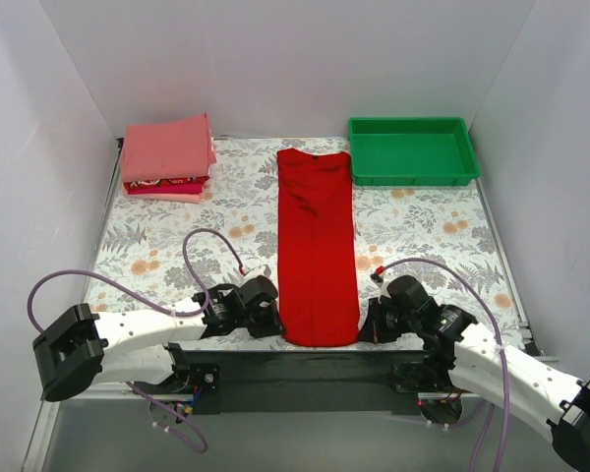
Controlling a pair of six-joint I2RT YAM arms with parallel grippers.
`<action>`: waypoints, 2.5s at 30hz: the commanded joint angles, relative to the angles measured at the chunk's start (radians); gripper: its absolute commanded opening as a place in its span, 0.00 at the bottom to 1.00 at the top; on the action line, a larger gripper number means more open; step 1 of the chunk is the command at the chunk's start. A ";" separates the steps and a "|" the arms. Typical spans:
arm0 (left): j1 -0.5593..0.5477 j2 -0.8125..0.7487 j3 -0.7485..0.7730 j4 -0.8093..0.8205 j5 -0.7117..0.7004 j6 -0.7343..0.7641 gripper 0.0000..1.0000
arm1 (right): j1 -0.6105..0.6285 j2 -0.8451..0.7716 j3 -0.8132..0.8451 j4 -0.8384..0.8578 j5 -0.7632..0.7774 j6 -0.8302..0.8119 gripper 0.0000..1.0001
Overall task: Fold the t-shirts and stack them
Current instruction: Fold the tshirt
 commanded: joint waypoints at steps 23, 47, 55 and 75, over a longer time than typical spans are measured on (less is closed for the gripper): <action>0.346 0.408 0.540 0.122 -0.244 0.271 0.00 | -0.203 0.587 0.596 0.410 0.358 -0.119 0.01; 0.521 0.738 0.816 0.106 -0.147 0.367 0.00 | -0.392 1.006 0.854 0.456 0.100 -0.220 0.01; 0.532 0.767 0.873 0.069 -0.133 0.409 0.50 | -0.424 1.040 0.884 0.453 0.081 -0.225 0.47; 0.526 0.353 0.394 0.167 0.120 0.298 0.91 | -0.418 0.763 0.500 0.469 -0.098 -0.179 0.97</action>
